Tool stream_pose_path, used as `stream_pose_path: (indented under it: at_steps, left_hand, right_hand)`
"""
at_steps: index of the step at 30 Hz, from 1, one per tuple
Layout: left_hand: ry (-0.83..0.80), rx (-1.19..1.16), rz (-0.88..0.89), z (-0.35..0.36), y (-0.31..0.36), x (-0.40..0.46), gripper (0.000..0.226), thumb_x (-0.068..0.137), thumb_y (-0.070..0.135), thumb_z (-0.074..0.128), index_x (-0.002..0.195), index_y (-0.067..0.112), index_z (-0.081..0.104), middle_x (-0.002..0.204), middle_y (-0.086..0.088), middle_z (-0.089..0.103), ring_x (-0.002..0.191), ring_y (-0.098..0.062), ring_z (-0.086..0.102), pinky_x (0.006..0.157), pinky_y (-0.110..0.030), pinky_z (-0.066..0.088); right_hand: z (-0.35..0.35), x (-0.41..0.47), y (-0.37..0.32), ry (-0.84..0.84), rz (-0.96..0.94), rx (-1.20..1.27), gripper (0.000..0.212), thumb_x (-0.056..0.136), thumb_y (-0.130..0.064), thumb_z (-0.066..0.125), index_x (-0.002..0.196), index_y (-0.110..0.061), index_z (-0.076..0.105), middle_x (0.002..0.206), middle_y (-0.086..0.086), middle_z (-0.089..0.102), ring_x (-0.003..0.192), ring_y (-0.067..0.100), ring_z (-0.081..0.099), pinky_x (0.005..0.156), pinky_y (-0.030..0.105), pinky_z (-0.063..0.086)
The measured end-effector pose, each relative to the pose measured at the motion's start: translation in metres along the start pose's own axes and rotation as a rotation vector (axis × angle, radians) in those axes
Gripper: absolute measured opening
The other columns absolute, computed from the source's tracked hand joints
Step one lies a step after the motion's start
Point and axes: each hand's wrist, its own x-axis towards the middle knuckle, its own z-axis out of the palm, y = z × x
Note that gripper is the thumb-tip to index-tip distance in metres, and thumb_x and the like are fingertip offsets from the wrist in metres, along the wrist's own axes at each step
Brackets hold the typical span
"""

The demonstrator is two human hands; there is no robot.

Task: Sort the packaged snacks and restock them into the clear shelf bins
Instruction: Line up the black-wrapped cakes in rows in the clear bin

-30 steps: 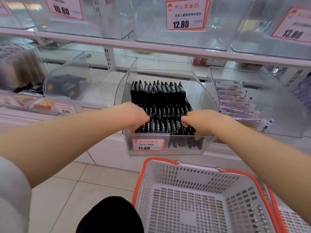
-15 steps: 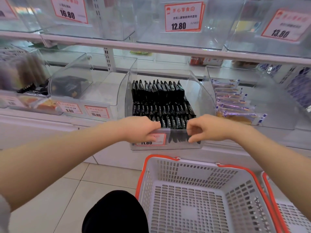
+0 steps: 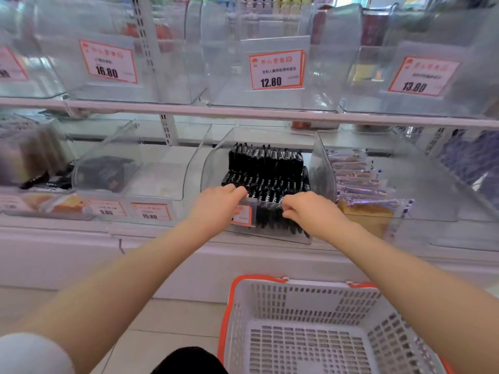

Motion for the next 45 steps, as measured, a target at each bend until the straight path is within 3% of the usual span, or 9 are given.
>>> stream_pose_path:
  at_steps: [4, 9, 17, 25, 29, 34, 40, 45]
  left_hand:
    - [-0.004, 0.036, 0.0, 0.019, 0.013, 0.017, 0.022, 0.093, 0.025, 0.05, 0.112, 0.017, 0.046, 0.109, -0.005, 0.054, 0.102, -0.028, 0.054, 0.071, -0.034, 0.033]
    - [0.029, -0.017, 0.021, 0.03, 0.021, 0.025, 0.018, 0.094, 0.027, 0.048, 0.109, 0.018, 0.046, 0.109, -0.002, 0.056, 0.103, -0.026, 0.053, 0.078, -0.035, 0.035]
    - [0.135, -0.05, 0.085, 0.039, 0.017, -0.002, 0.023, 0.092, 0.029, 0.049, 0.113, 0.02, 0.051, 0.107, 0.001, 0.058, 0.101, -0.024, 0.053, 0.076, -0.034, 0.031]
    - [0.108, -0.075, 0.031, 0.037, 0.019, 0.003, 0.023, 0.093, 0.03, 0.048, 0.114, 0.022, 0.049, 0.108, 0.003, 0.056, 0.104, -0.021, 0.052, 0.079, -0.032, 0.031]
    - [0.106, -0.097, 0.034, 0.034, 0.019, 0.013, 0.022, 0.093, 0.028, 0.049, 0.114, 0.019, 0.049, 0.106, 0.001, 0.057, 0.102, -0.023, 0.053, 0.081, -0.034, 0.034]
    - [0.098, -0.062, 0.031, 0.04, 0.022, 0.017, 0.024, 0.094, 0.028, 0.048, 0.117, 0.019, 0.048, 0.11, 0.0, 0.057, 0.104, -0.024, 0.052, 0.079, -0.034, 0.032]
    - [0.05, -0.198, -0.02, 0.041, 0.016, 0.031, 0.023, 0.093, 0.023, 0.051, 0.114, 0.016, 0.05, 0.111, -0.001, 0.058, 0.105, -0.023, 0.051, 0.08, -0.032, 0.028]
    - [0.065, -0.196, 0.001, 0.055, 0.012, 0.019, 0.025, 0.092, 0.024, 0.053, 0.115, 0.016, 0.053, 0.111, -0.002, 0.06, 0.107, -0.024, 0.051, 0.079, -0.033, 0.028]
  right_hand:
    - [0.009, 0.003, 0.016, -0.037, 0.112, -0.027, 0.016, 0.097, -0.026, 0.045, 0.1, -0.015, 0.056, 0.102, 0.007, 0.06, 0.092, 0.028, 0.056, 0.07, 0.035, 0.044]
    - [0.007, 0.0, 0.03, -0.053, 0.115, -0.003, 0.017, 0.097, -0.026, 0.046, 0.1, -0.015, 0.058, 0.105, 0.007, 0.061, 0.096, 0.026, 0.056, 0.079, 0.038, 0.047]
    - [0.022, -0.019, 0.027, 0.025, 0.007, 0.027, 0.011, 0.096, -0.027, 0.047, 0.089, -0.021, 0.053, 0.094, 0.001, 0.058, 0.089, 0.022, 0.056, 0.068, 0.032, 0.042]
    - [0.02, -0.018, 0.031, 0.09, -0.024, -0.051, 0.014, 0.097, -0.031, 0.043, 0.096, -0.021, 0.053, 0.097, -0.001, 0.058, 0.089, 0.022, 0.056, 0.061, 0.029, 0.037]
    - [0.014, -0.011, 0.034, 0.102, 0.036, -0.041, 0.017, 0.097, -0.03, 0.044, 0.101, -0.019, 0.057, 0.103, 0.001, 0.061, 0.095, 0.024, 0.056, 0.068, 0.033, 0.042]
    - [0.016, -0.007, 0.036, 0.05, 0.063, -0.018, 0.017, 0.098, -0.028, 0.044, 0.101, -0.018, 0.057, 0.101, 0.004, 0.06, 0.092, 0.025, 0.056, 0.064, 0.029, 0.036]
    - [0.017, 0.004, 0.036, 0.11, 0.122, -0.043, 0.018, 0.097, -0.028, 0.045, 0.102, -0.017, 0.059, 0.105, 0.004, 0.062, 0.094, 0.026, 0.057, 0.066, 0.03, 0.039]
    - [0.028, 0.003, 0.035, -0.002, 0.091, -0.018, 0.019, 0.097, -0.028, 0.045, 0.104, -0.018, 0.06, 0.107, 0.006, 0.06, 0.095, 0.027, 0.057, 0.074, 0.036, 0.046]
